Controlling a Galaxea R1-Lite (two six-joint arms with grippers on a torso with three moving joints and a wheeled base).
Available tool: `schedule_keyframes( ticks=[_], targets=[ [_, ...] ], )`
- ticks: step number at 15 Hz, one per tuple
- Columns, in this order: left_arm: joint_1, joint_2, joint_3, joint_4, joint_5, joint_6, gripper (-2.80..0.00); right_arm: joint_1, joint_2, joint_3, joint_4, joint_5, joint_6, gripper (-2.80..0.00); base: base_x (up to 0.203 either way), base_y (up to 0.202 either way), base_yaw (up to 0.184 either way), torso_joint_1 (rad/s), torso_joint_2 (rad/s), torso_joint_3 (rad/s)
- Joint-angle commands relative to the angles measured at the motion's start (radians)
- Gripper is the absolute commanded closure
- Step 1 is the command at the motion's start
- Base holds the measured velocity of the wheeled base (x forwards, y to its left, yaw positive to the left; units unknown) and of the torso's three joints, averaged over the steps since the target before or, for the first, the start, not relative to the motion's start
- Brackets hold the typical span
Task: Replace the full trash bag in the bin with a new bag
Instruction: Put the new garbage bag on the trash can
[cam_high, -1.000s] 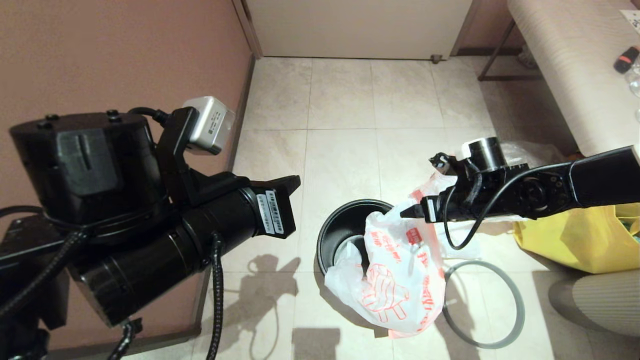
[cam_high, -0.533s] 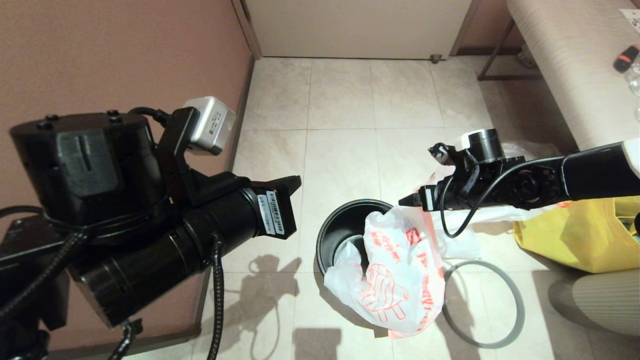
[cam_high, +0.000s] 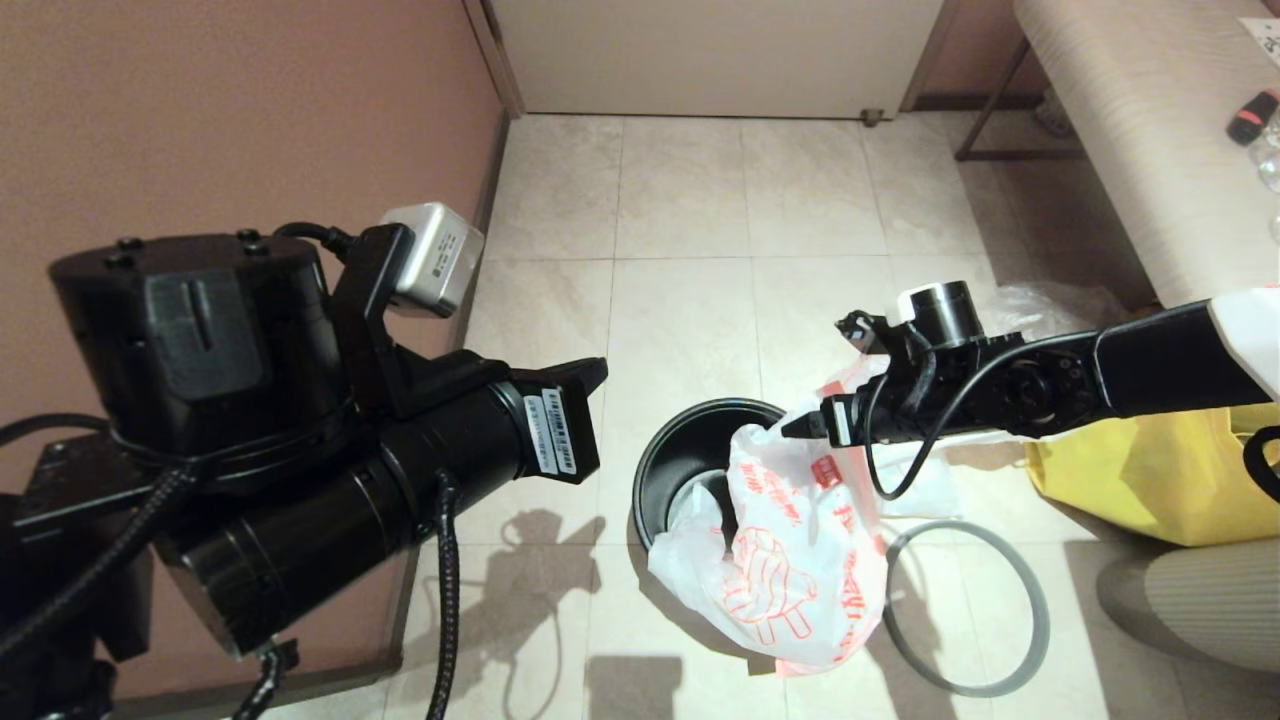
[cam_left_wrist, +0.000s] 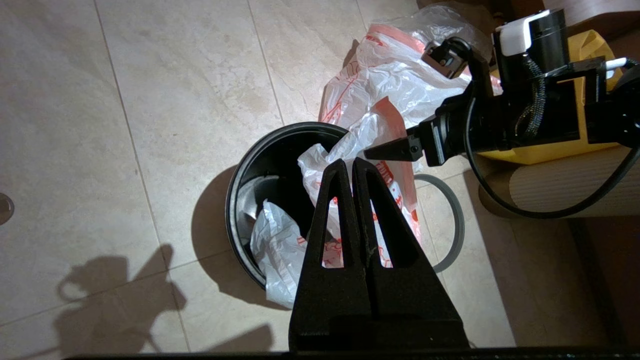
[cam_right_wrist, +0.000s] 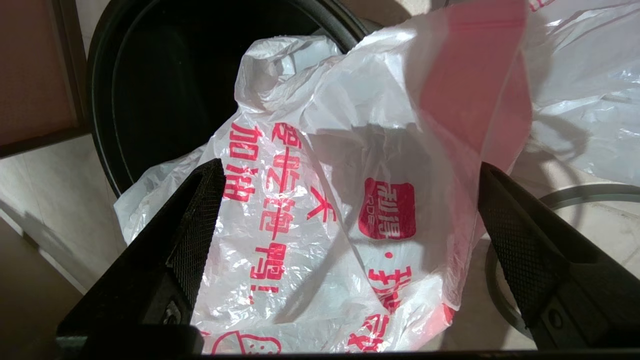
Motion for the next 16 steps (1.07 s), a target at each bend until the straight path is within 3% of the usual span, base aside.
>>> schedule_keyframes(
  ticks=[1,4,7,11,16],
  targets=[
    [0.000,0.001,0.000,-0.003,0.002,-0.001,0.00,0.005,0.014,0.004,0.000,0.005,0.001,-2.80,0.000,0.000,0.000,0.000,0.00,0.000],
    [0.001,0.004,0.000,-0.003,0.002,-0.001,0.00,0.012,0.058,0.001,-0.007,0.032,-0.002,-2.80,0.000,0.000,0.000,0.000,0.00,0.000],
    [0.006,0.007,0.001,-0.003,0.002,-0.001,0.00,0.007,0.095,-0.034,-0.008,0.120,-0.010,-2.80,0.000,0.000,0.000,0.000,0.00,0.000],
    [0.006,0.004,0.000,-0.004,0.002,-0.001,0.00,-0.004,0.113,-0.055,-0.010,0.103,-0.058,-2.80,0.000,0.000,0.000,0.000,0.00,0.000],
    [0.006,0.001,0.000,-0.006,0.002,-0.001,0.00,-0.056,0.089,-0.051,-0.035,0.092,-0.062,-2.80,0.000,0.000,0.000,0.000,0.00,0.000]
  ],
)
